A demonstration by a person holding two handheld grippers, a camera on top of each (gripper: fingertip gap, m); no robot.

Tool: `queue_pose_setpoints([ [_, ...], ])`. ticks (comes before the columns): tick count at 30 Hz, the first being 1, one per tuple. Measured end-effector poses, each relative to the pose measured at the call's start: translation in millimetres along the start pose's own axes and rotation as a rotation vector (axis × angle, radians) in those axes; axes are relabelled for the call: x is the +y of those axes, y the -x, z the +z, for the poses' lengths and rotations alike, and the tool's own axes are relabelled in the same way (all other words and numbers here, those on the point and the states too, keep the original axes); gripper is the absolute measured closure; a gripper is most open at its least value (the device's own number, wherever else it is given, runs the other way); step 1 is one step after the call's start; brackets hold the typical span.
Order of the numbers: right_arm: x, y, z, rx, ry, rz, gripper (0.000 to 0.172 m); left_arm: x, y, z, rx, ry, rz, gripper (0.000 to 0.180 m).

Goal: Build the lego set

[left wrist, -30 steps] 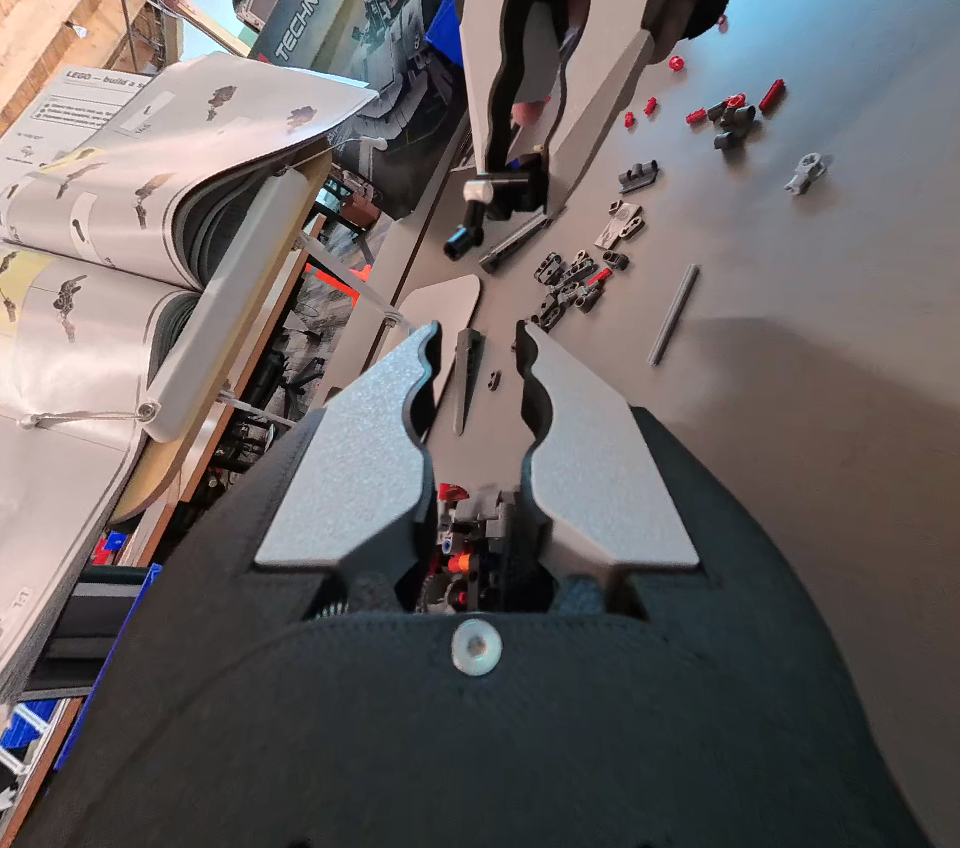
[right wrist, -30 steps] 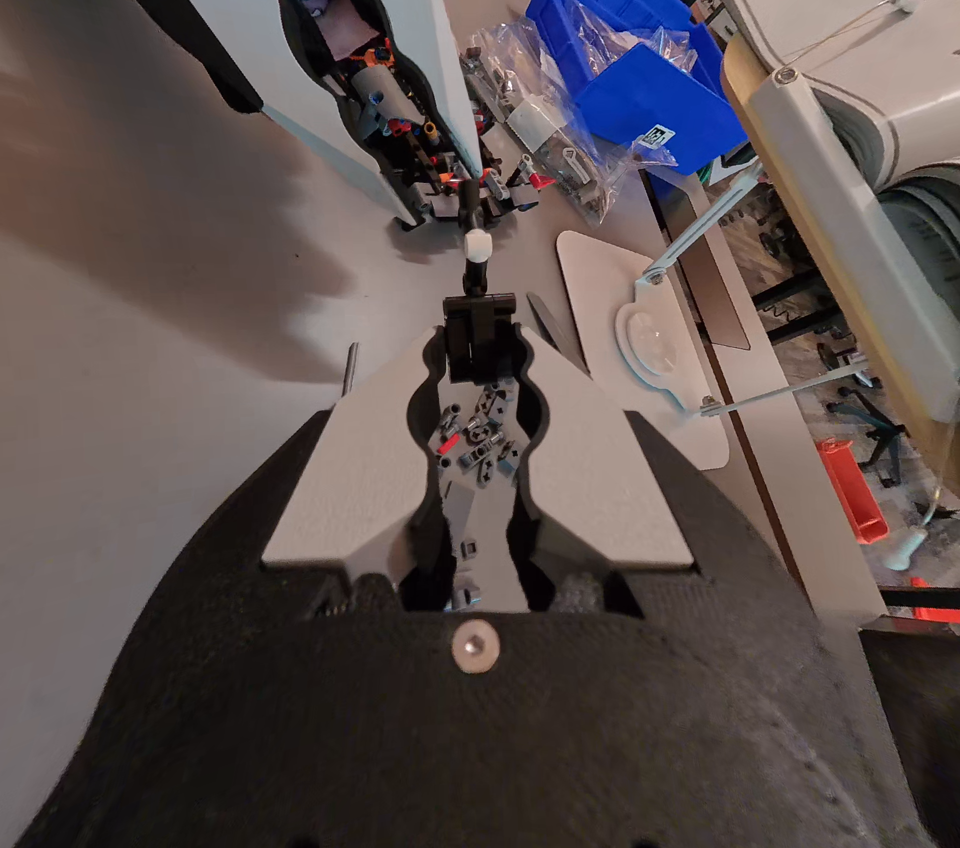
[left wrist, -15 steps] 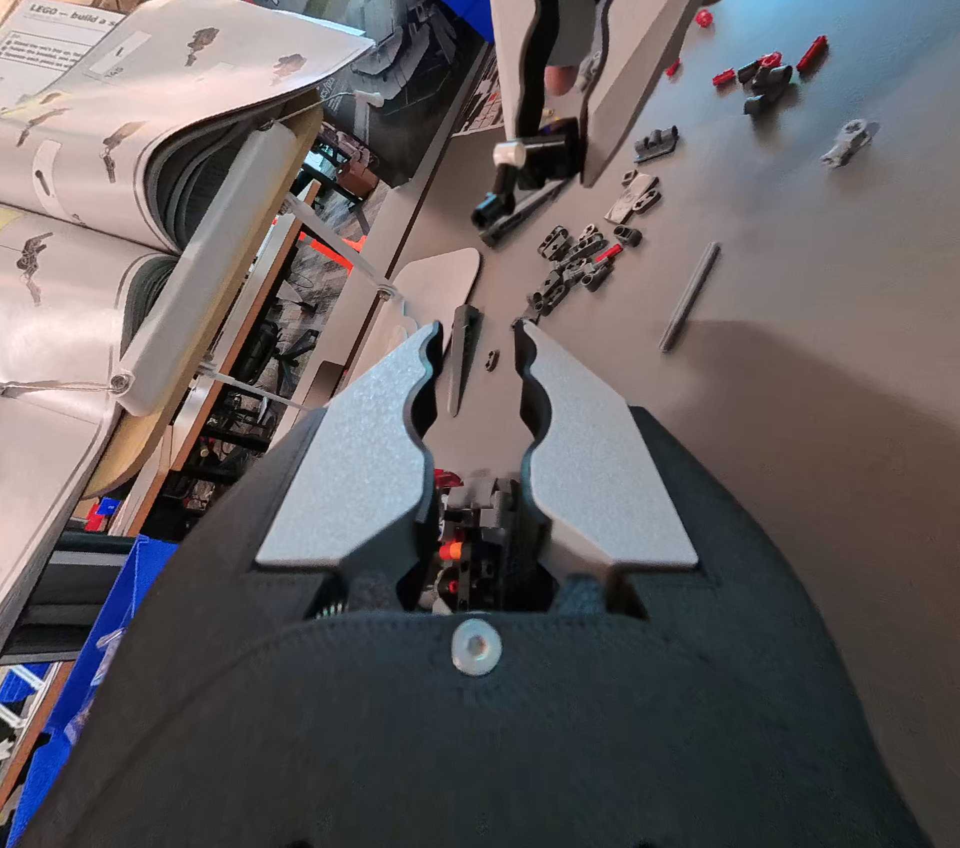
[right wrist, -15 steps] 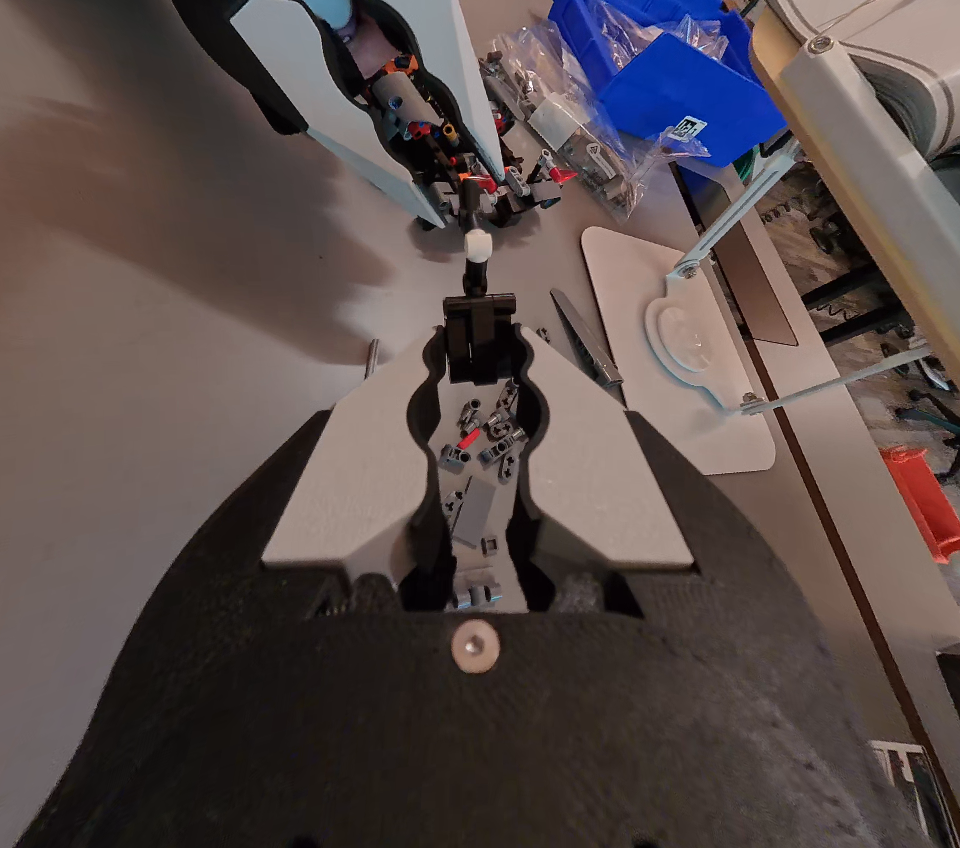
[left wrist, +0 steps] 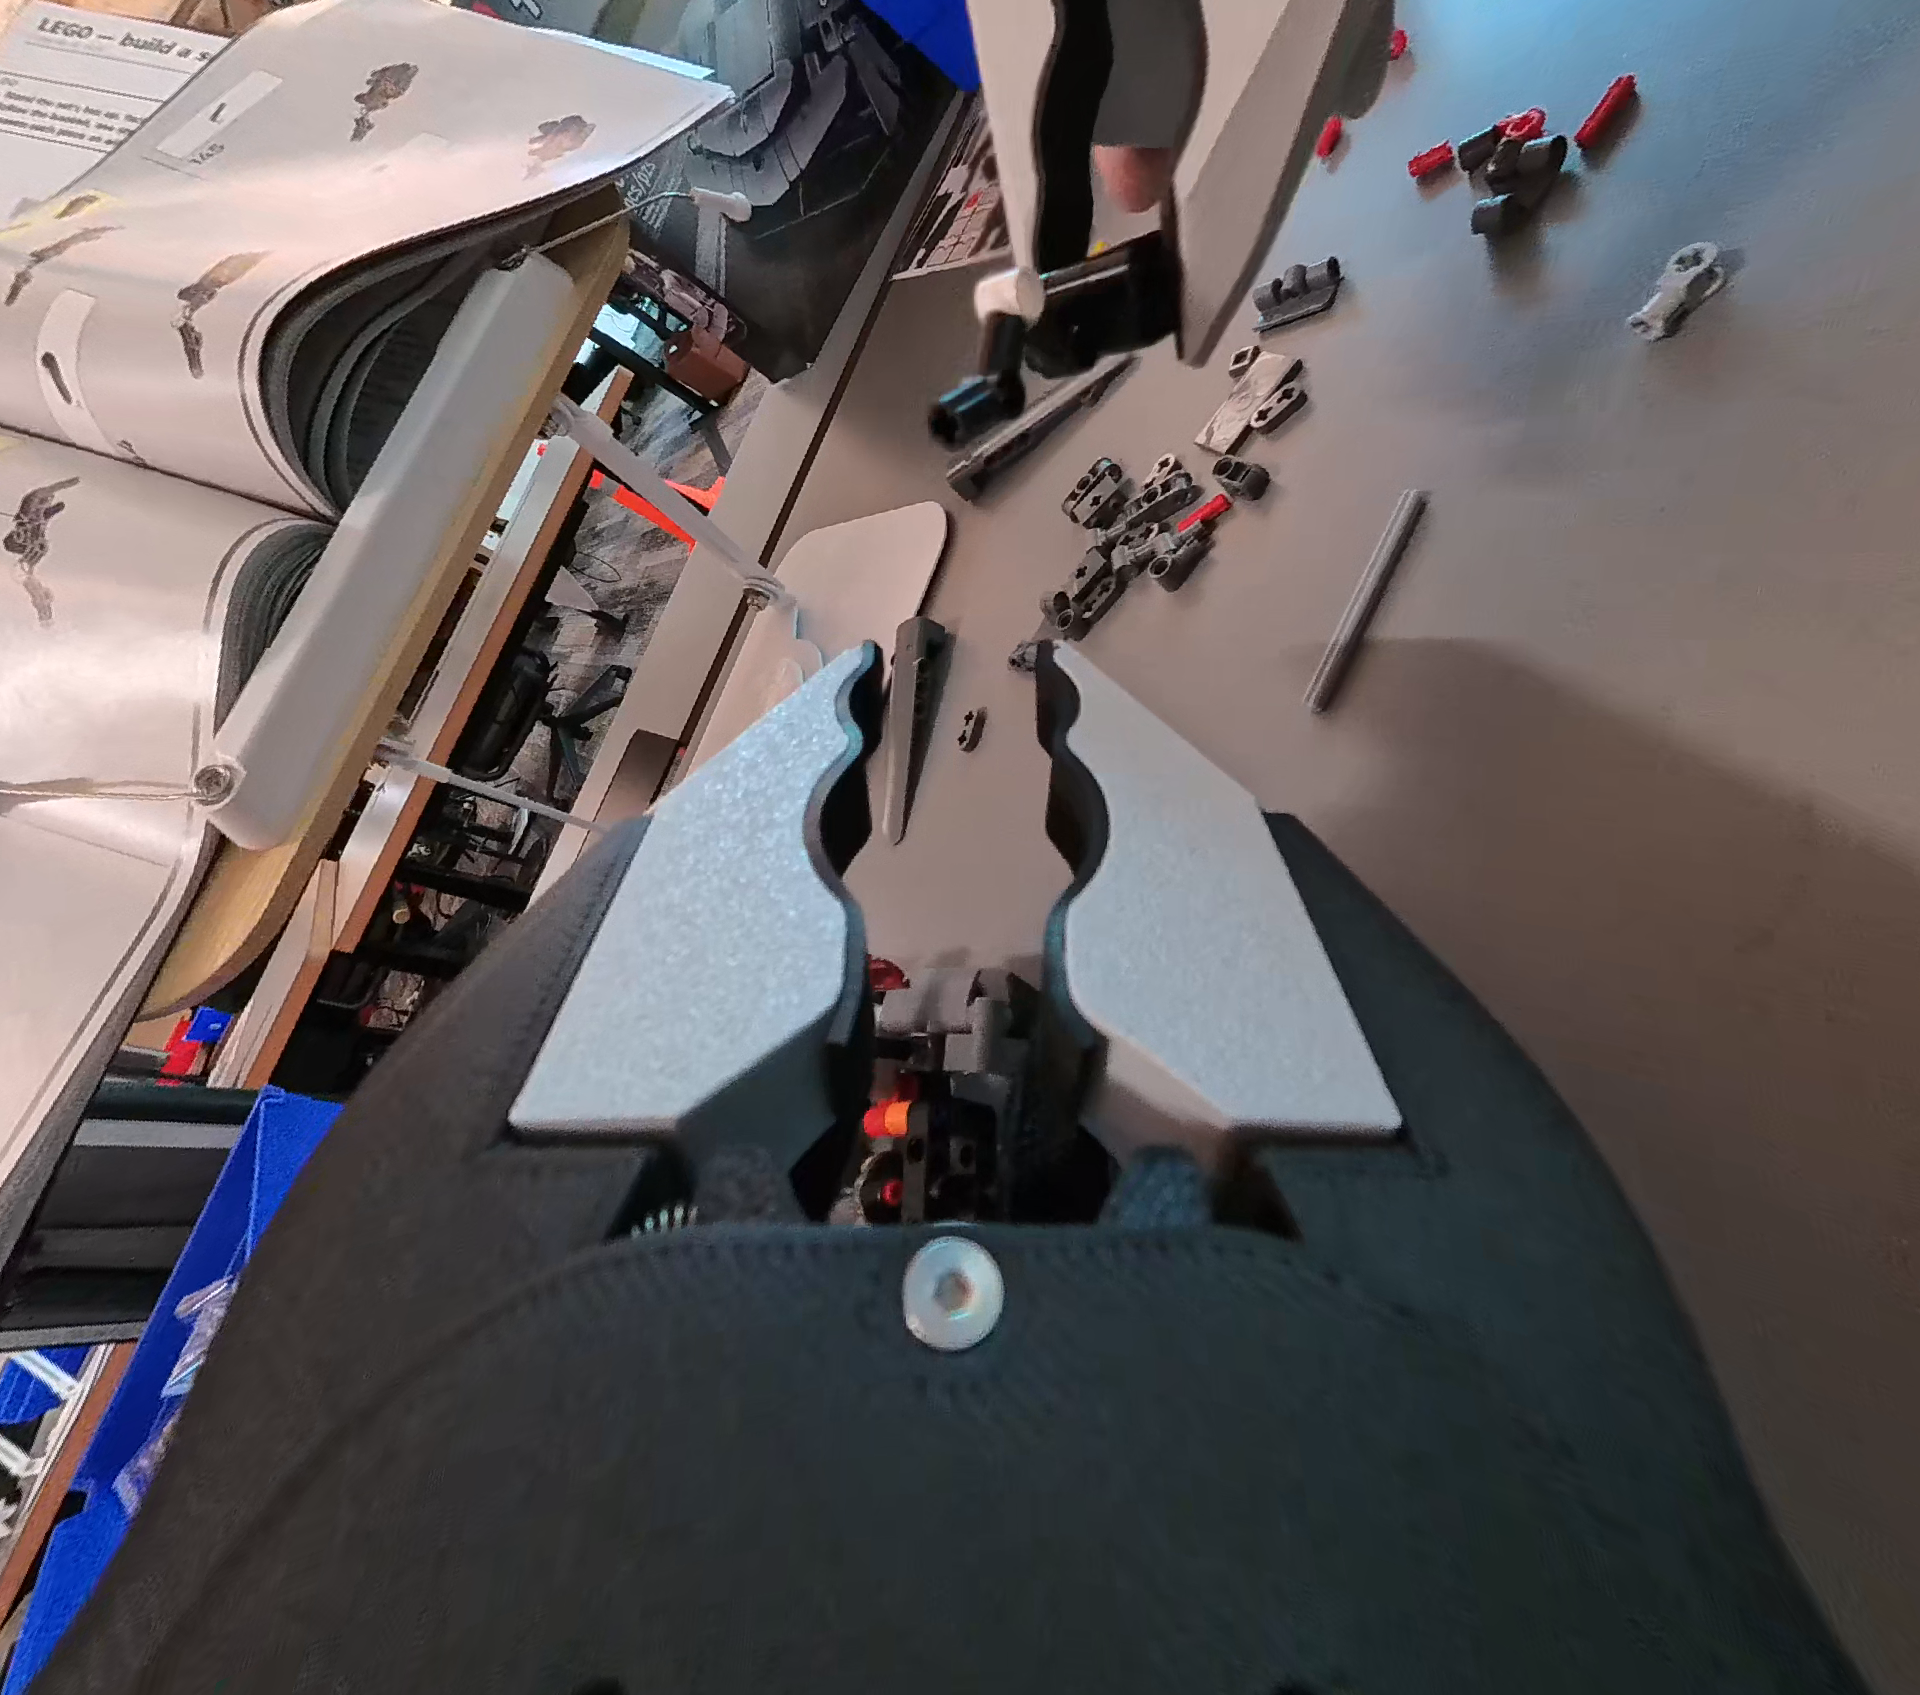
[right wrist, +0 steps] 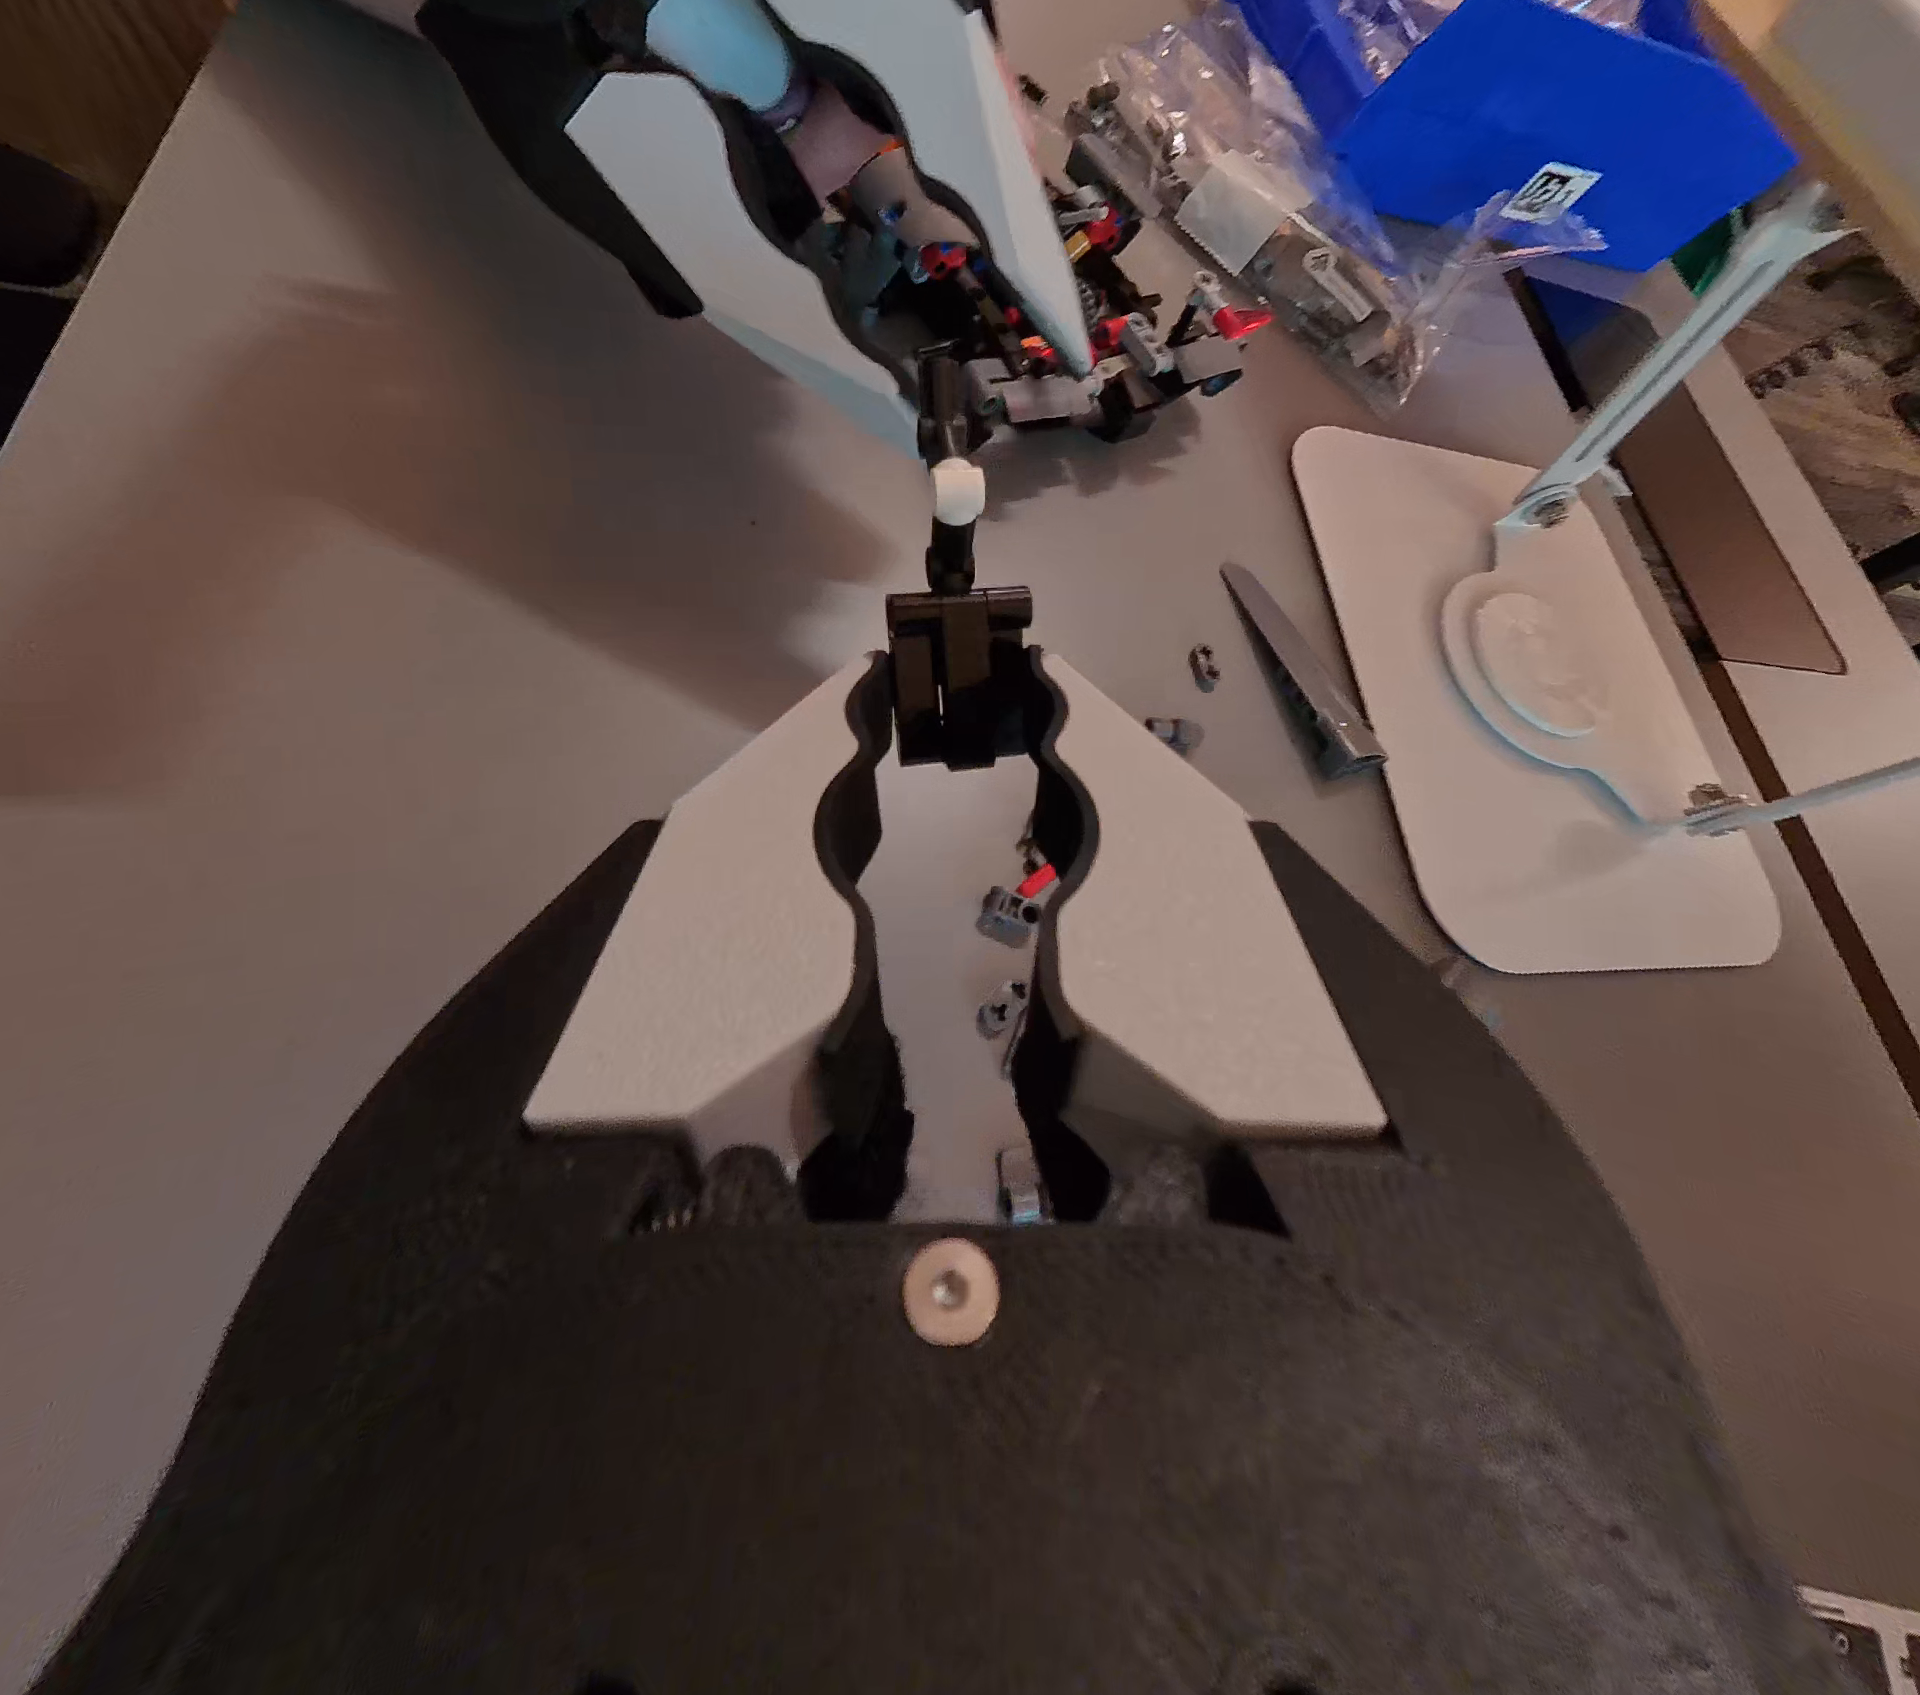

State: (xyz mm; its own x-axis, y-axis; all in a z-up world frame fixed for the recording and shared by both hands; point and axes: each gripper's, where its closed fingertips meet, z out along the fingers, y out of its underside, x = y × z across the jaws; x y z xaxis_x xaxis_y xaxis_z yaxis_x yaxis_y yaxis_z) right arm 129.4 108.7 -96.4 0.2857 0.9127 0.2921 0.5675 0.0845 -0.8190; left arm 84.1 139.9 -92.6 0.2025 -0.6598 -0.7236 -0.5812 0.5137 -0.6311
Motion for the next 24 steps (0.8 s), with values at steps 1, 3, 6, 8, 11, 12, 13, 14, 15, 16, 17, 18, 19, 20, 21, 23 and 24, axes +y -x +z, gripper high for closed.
queue_pose_setpoints([
  [1, 2, 4, 1, -0.017, 0.013, -0.007, 0.149, 0, -1, 0, 0.002, 0.002, 0.001, 0.153],
  [3, 6, 15, 4, -0.070, 0.041, -0.022, 0.149, 1, 0, 1, 0.002, 0.002, 0.002, 0.153],
  [6, 12, 44, 8, -0.212, 0.087, -0.054, 0.149, 2, 3, 0, -0.011, 0.006, 0.009, 0.154],
  [8, 17, 64, 10, -0.301, 0.130, -0.080, 0.149, 2, 7, -1, -0.021, 0.007, 0.003, 0.154],
  [11, 24, 91, 11, -0.414, 0.193, -0.112, 0.149, 4, 8, 0, -0.017, 0.007, -0.015, 0.155],
  [12, 27, 98, 12, -0.438, 0.216, -0.120, 0.149, 4, 7, 0, -0.014, 0.010, -0.014, 0.155],
  [13, 30, 102, 12, -0.456, 0.244, -0.125, 0.149, 5, 6, 1, -0.011, 0.013, -0.010, 0.155],
  [14, 34, 105, 13, -0.465, 0.270, -0.129, 0.149, 6, 4, 2, -0.006, 0.017, -0.006, 0.155],
  [15, 38, 109, 13, -0.477, 0.296, -0.129, 0.149, 6, 3, 3, 0.000, 0.018, -0.003, 0.155],
  [16, 42, 111, 14, -0.487, 0.322, -0.125, 0.149, 6, 1, 3, 0.004, 0.019, 0.000, 0.155],
  [17, 45, 111, 15, -0.484, 0.340, -0.118, 0.149, 6, 0, 4, 0.007, 0.020, 0.001, 0.155],
  [18, 44, 111, 16, -0.479, 0.343, -0.108, 0.149, 6, -1, 5, 0.011, 0.022, 0.001, 0.155],
  [19, 44, 111, 16, -0.476, 0.345, -0.106, 0.149, 7, -1, 5, 0.015, 0.024, 0.001, 0.155],
  [20, 44, 110, 17, -0.469, 0.344, -0.110, 0.147, 7, -2, 6, 0.017, 0.025, 0.001, 0.155],
  [21, 43, 109, 18, -0.454, 0.340, -0.112, 0.143, 8, -3, 6, 0.021, 0.027, 0.000, 0.155],
  [23, 42, 107, 20, -0.443, 0.337, -0.110, 0.140, 8, -5, 7, 0.028, 0.029, -0.002, 0.155],
  [24, 42, 107, 20, -0.436, 0.334, -0.118, 0.140, 8, -5, 7, 0.032, 0.029, -0.003, 0.155],
])
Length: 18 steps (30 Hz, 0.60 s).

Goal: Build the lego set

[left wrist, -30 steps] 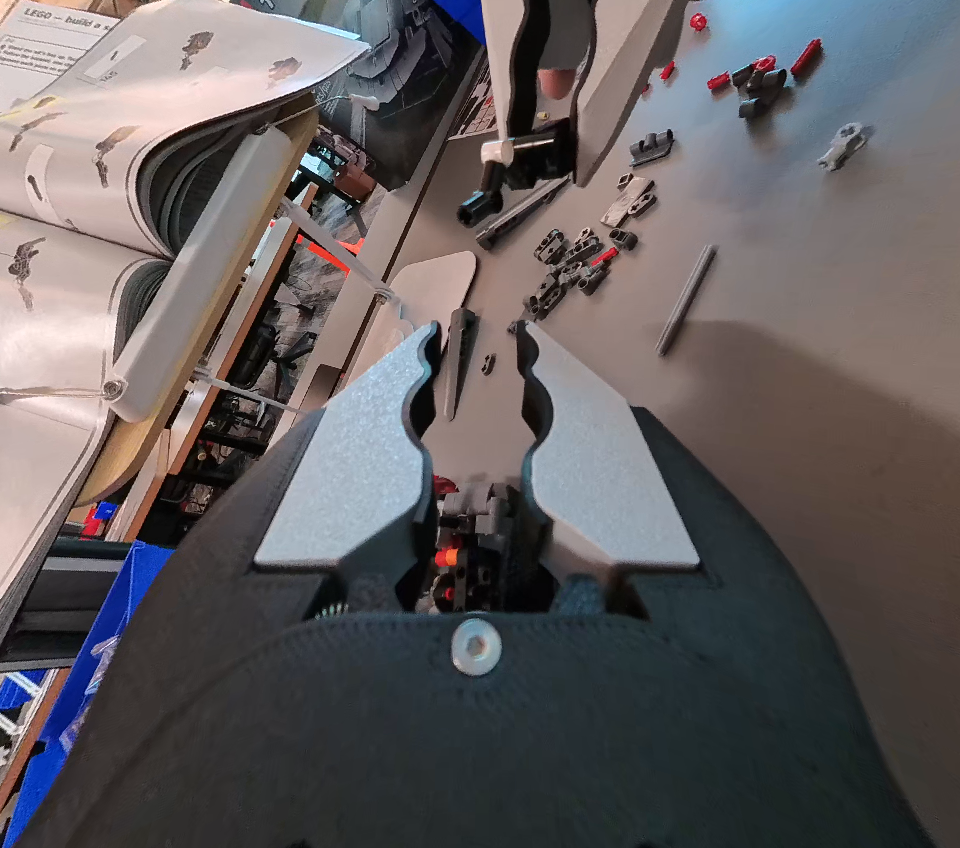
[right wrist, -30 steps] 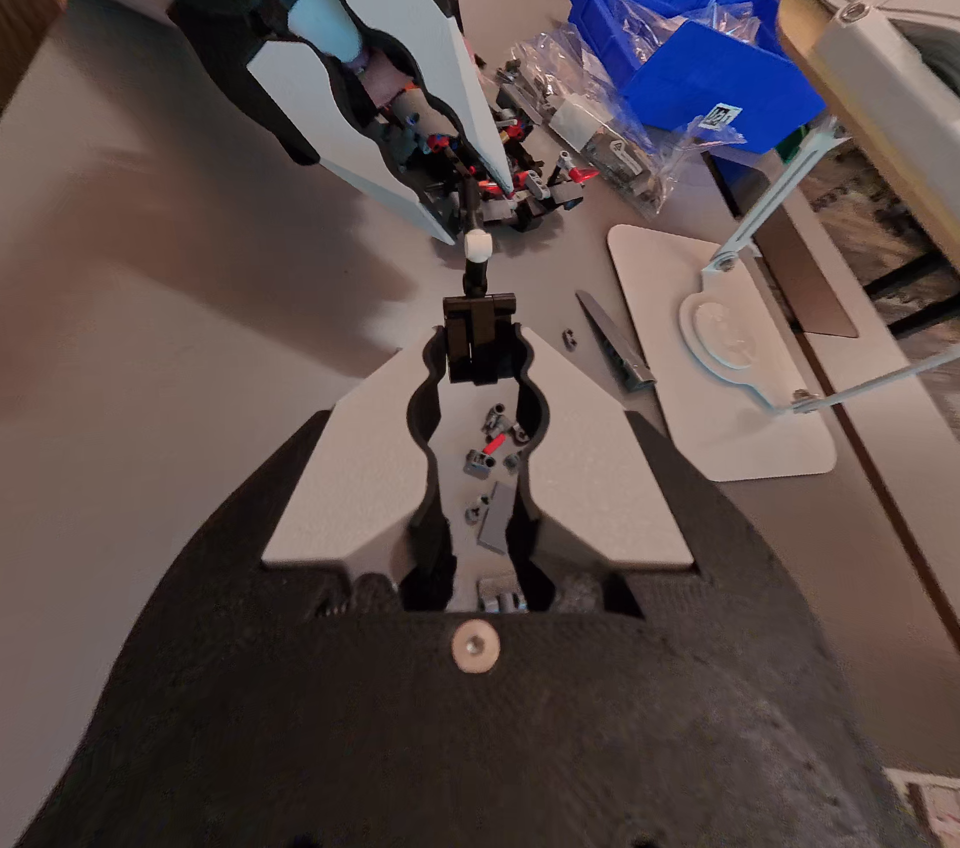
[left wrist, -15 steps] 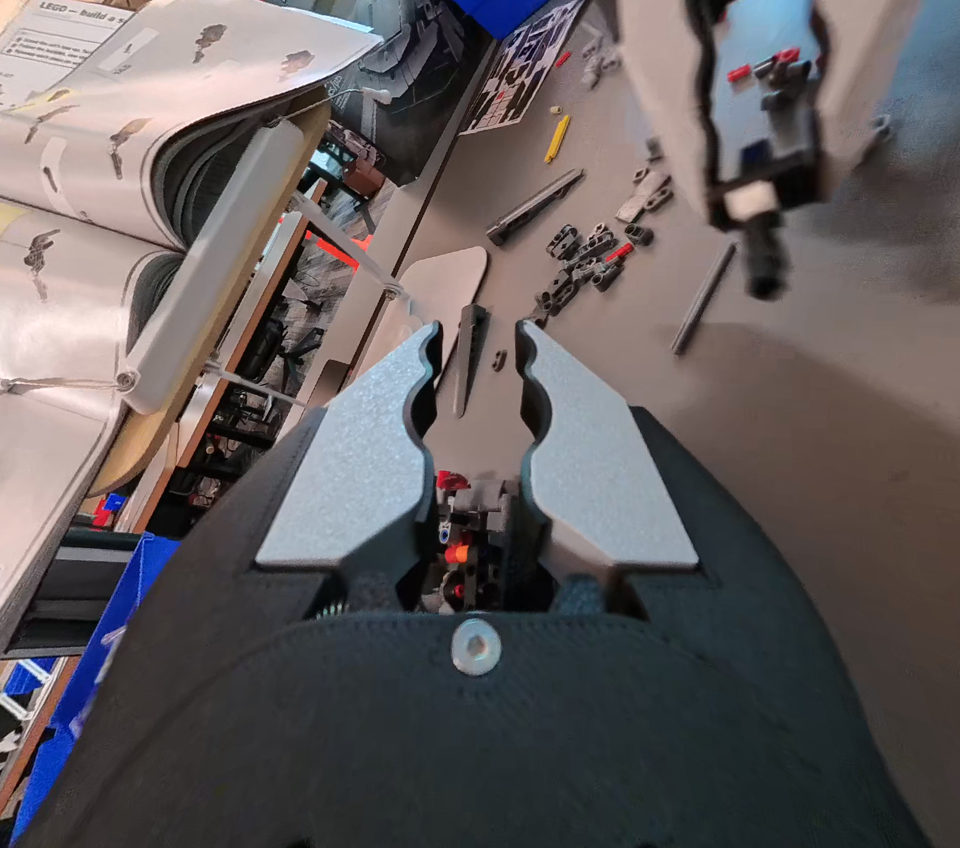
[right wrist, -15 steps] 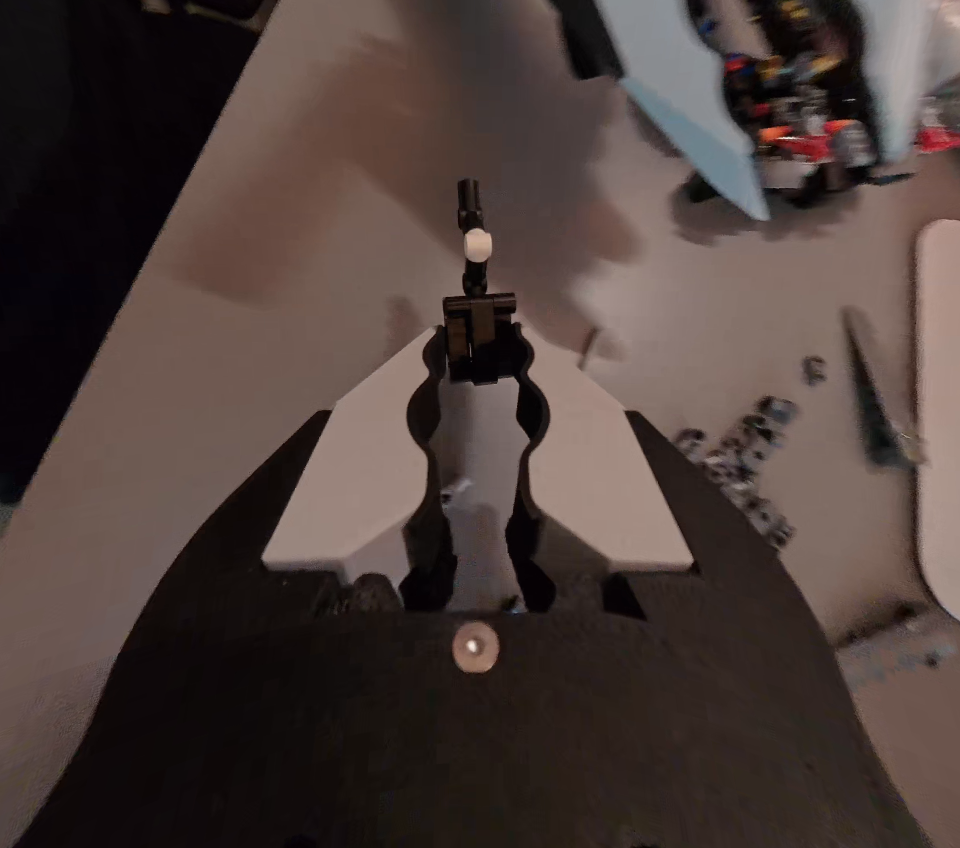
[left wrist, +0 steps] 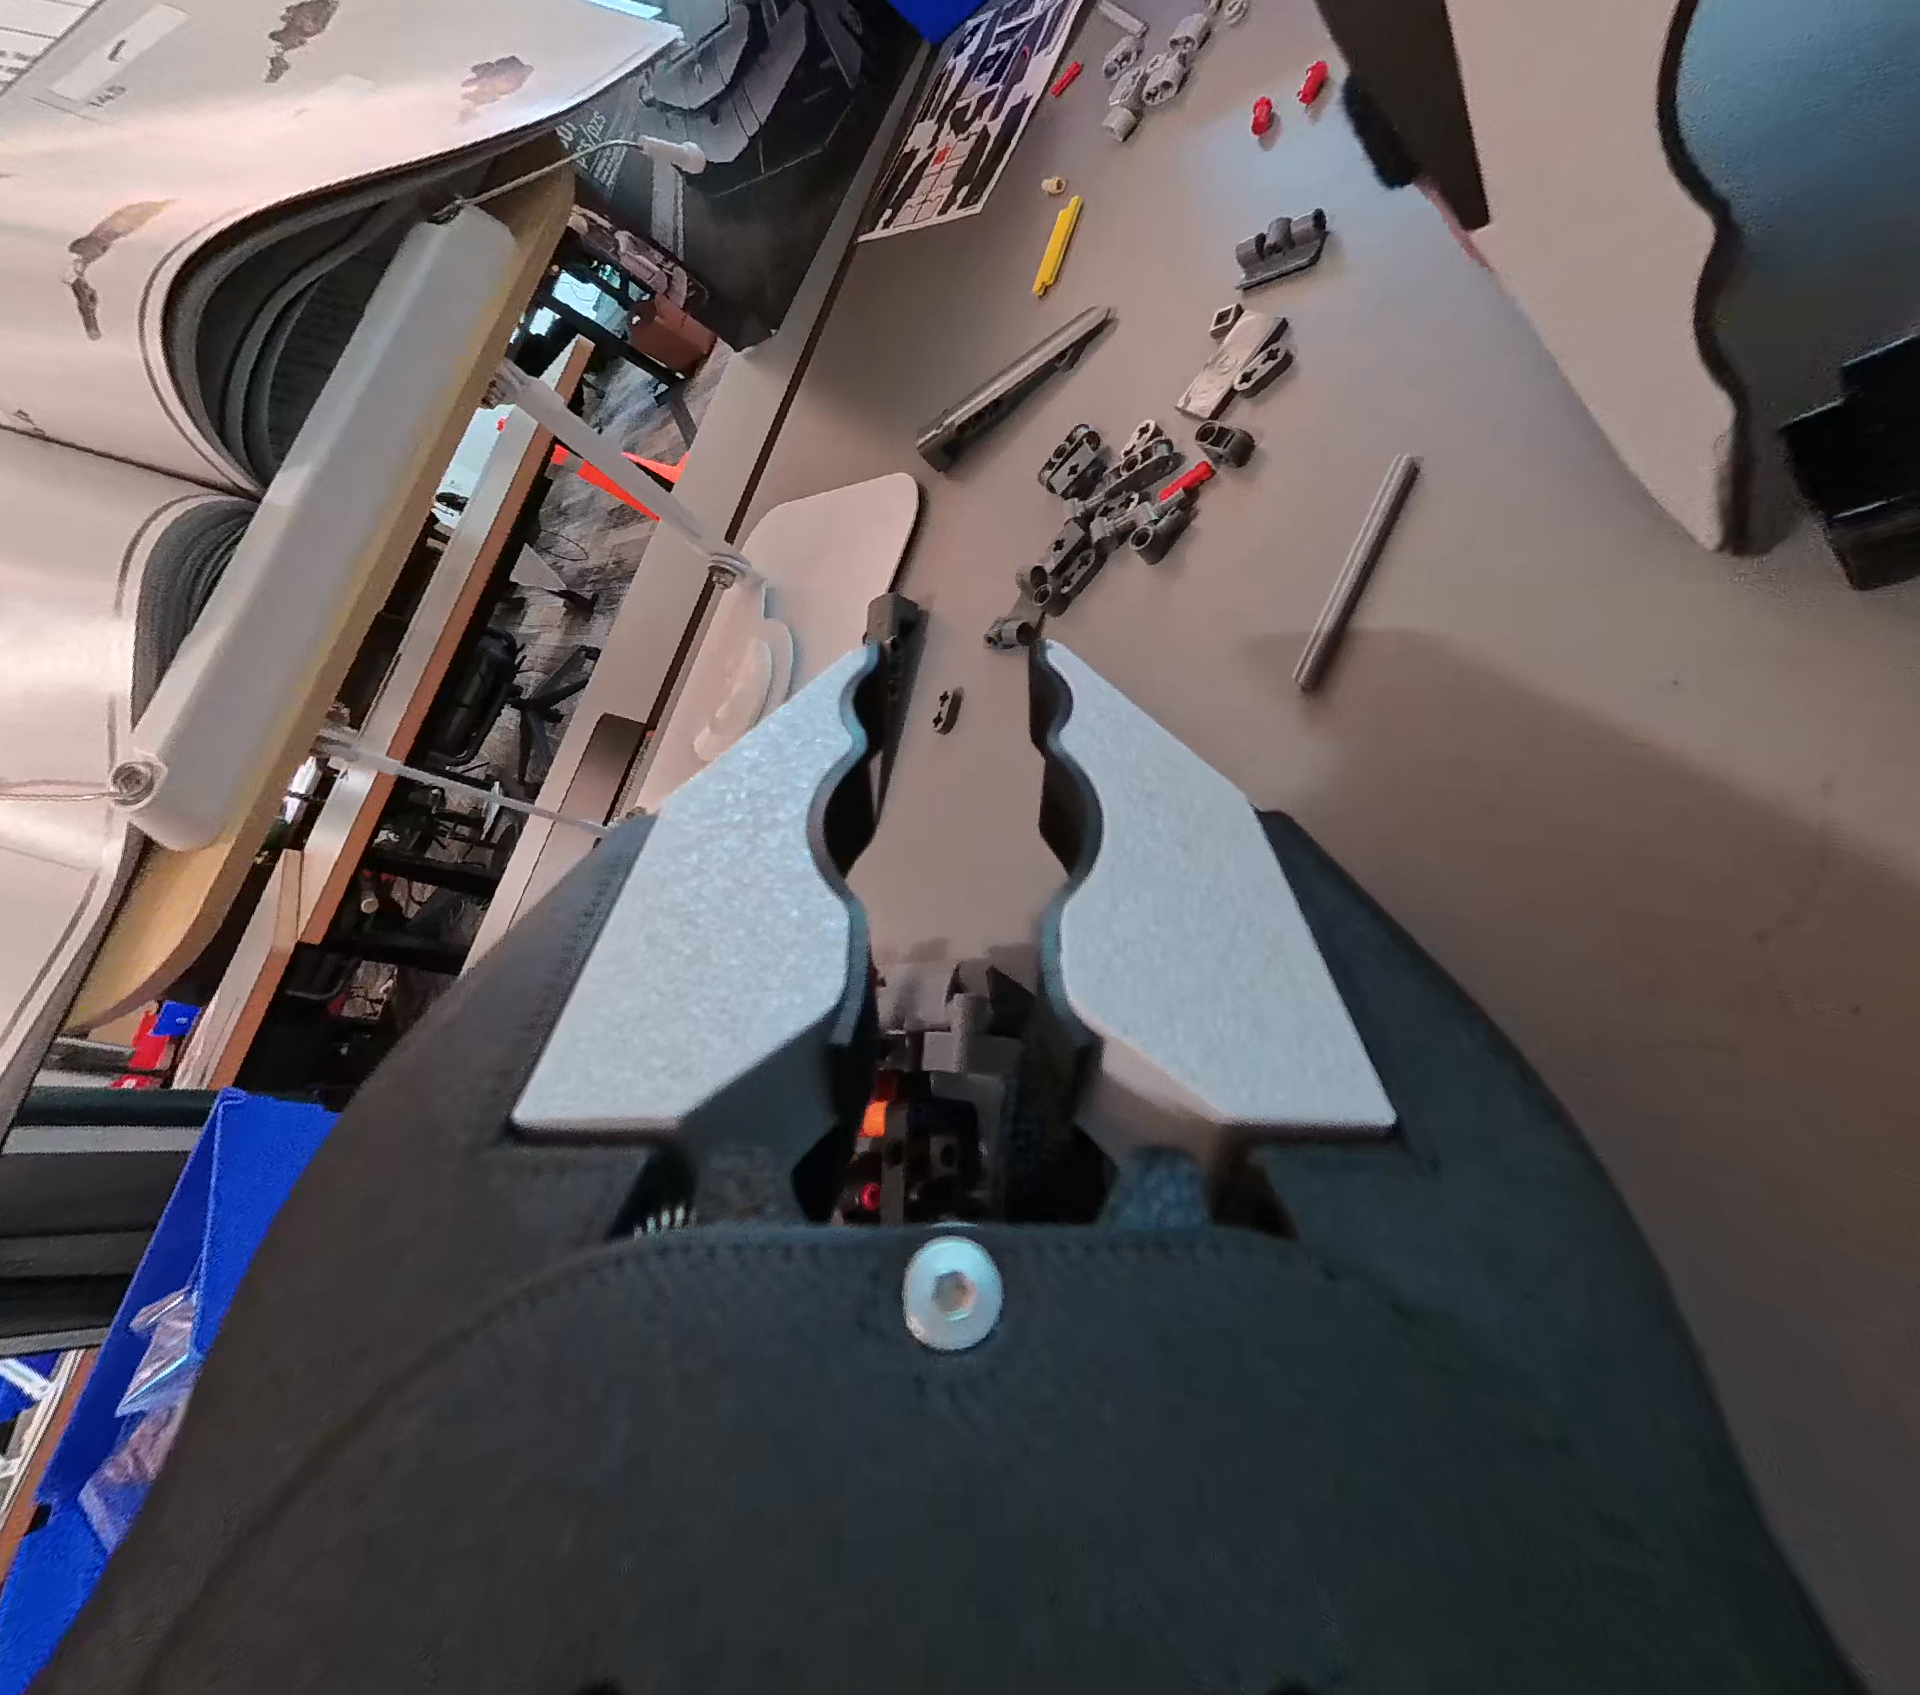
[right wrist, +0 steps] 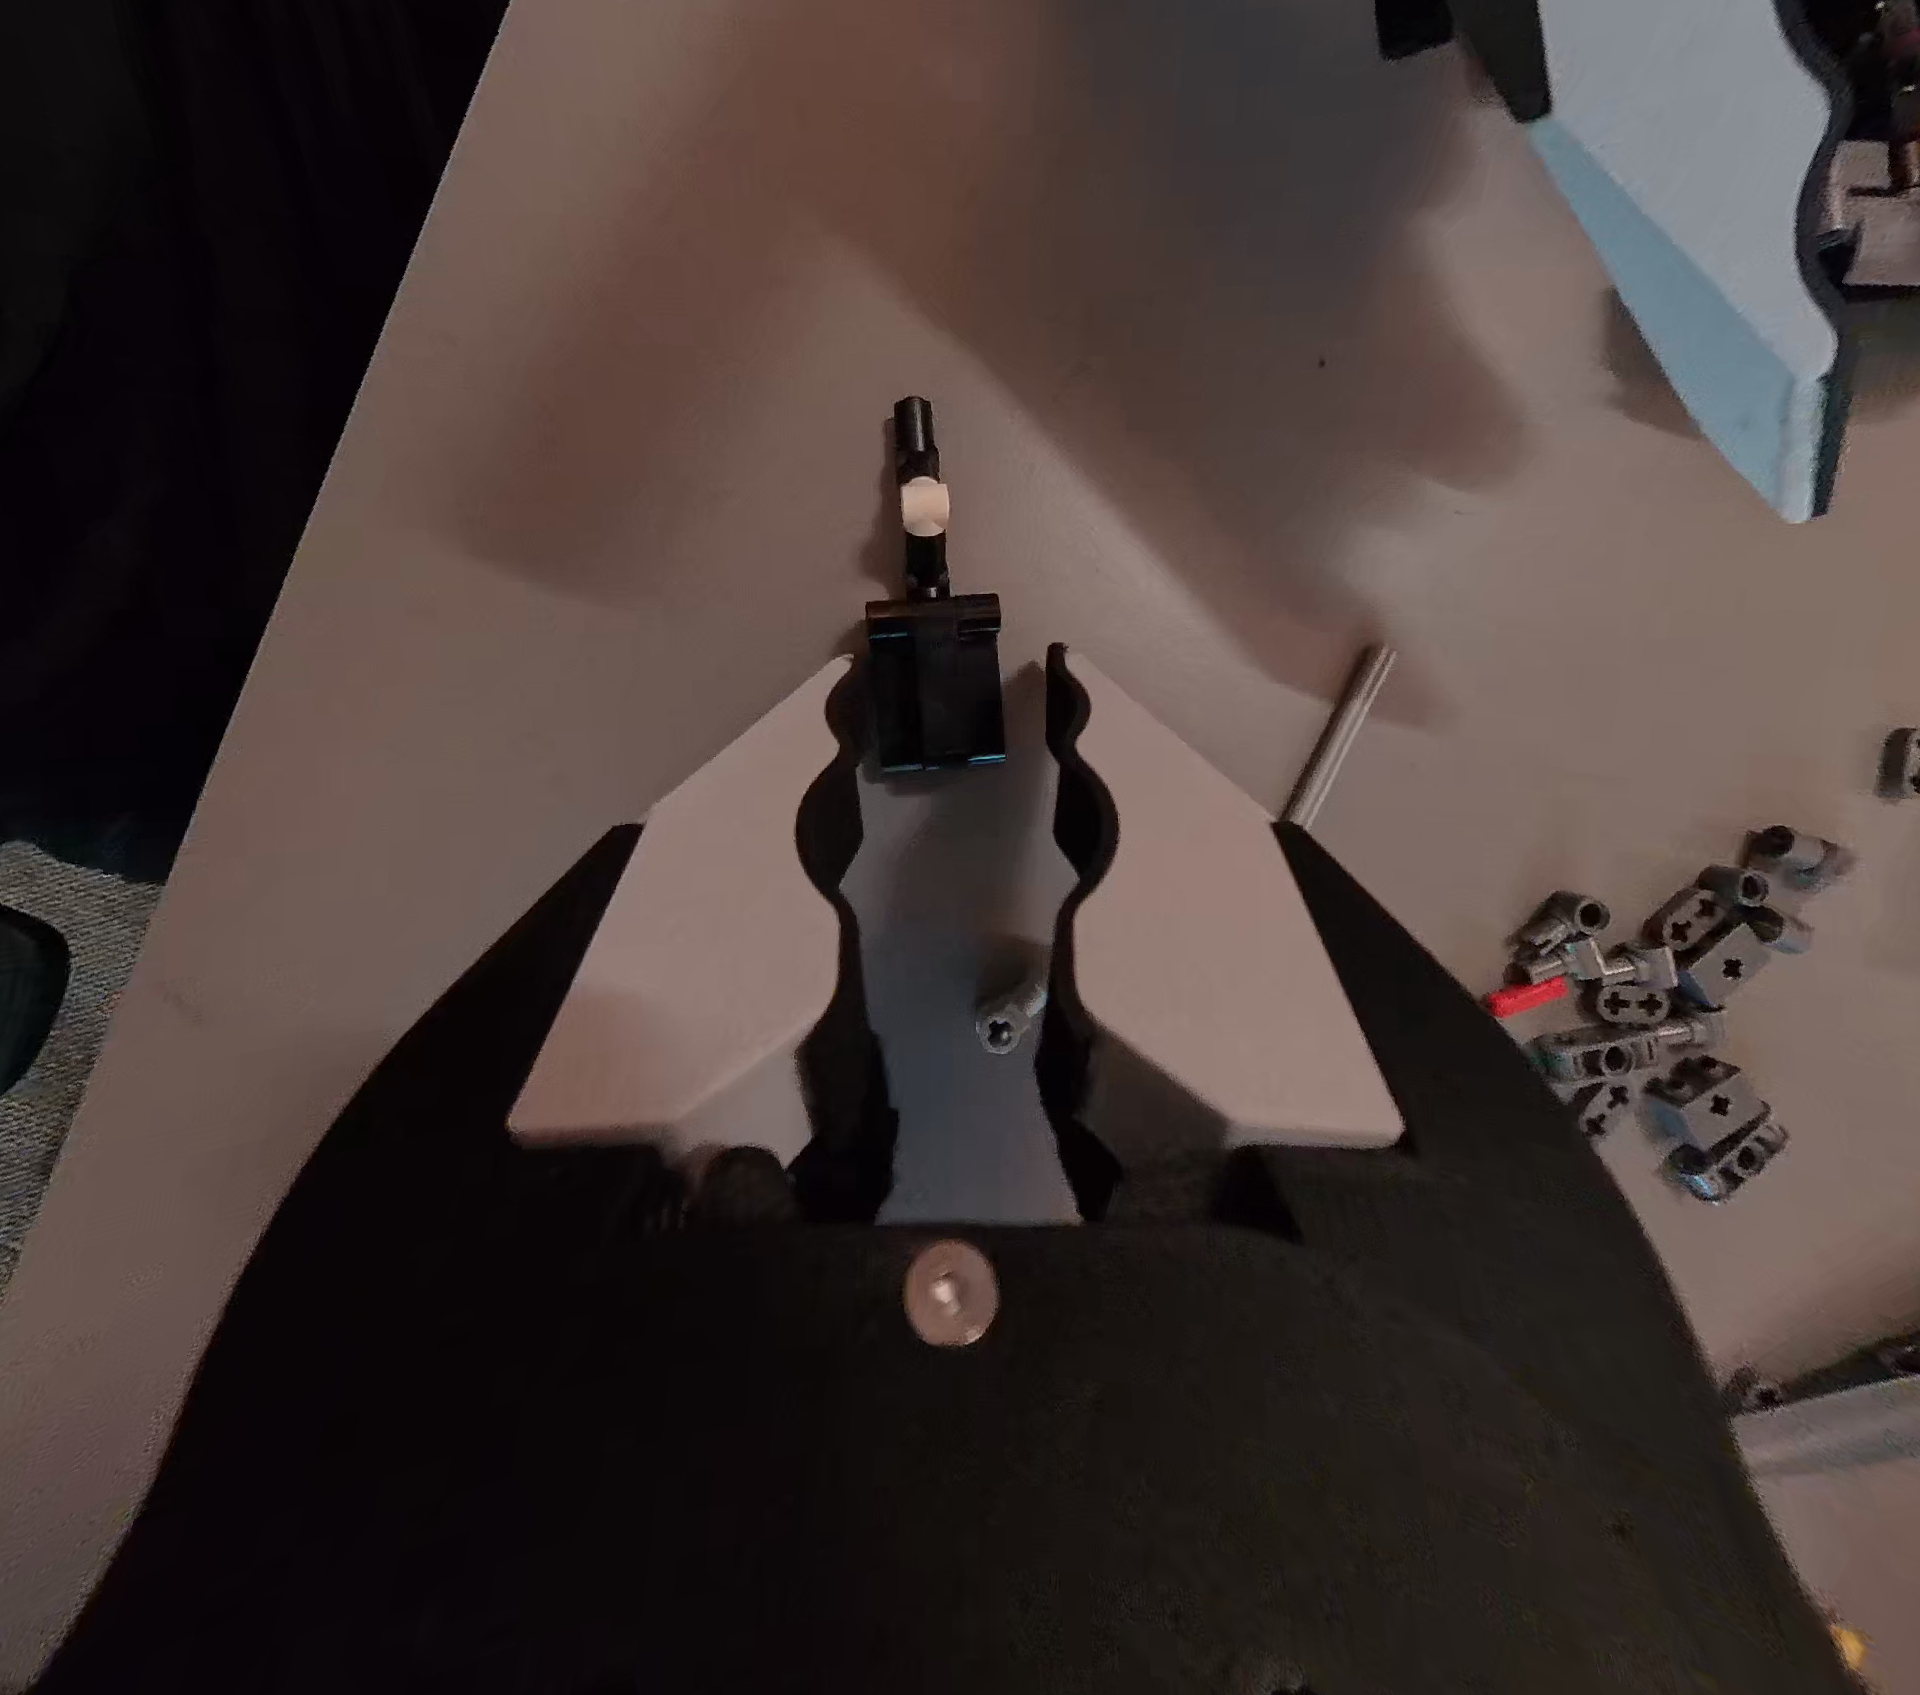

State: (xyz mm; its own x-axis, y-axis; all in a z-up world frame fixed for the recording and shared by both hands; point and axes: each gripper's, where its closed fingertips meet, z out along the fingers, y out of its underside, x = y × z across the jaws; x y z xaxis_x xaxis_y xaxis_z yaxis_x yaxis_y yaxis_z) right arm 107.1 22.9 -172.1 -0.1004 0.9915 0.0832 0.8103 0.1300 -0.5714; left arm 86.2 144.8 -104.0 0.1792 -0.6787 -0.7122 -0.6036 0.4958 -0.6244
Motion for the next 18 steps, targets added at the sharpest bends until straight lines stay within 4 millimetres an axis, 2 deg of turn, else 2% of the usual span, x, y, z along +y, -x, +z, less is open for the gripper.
queue_pose_setpoints([
  [3, -2, -3, -3, 0.019, -0.016, -0.004, 0.139, 1, -2, 1, 0.007, 0.003, 0.000, 0.155],
  [7, -8, -10, -18, 0.060, -0.076, -0.007, 0.139, 1, -3, 2, 0.009, 0.004, -0.003, 0.155],
  [12, -10, -36, -42, 0.176, -0.178, 0.025, 0.147, 1, -4, 2, 0.011, 0.002, -0.012, 0.155],
  [18, -13, -57, -63, 0.268, -0.278, 0.061, 0.150, -1, -5, 1, 0.013, -0.003, -0.010, 0.155],
])
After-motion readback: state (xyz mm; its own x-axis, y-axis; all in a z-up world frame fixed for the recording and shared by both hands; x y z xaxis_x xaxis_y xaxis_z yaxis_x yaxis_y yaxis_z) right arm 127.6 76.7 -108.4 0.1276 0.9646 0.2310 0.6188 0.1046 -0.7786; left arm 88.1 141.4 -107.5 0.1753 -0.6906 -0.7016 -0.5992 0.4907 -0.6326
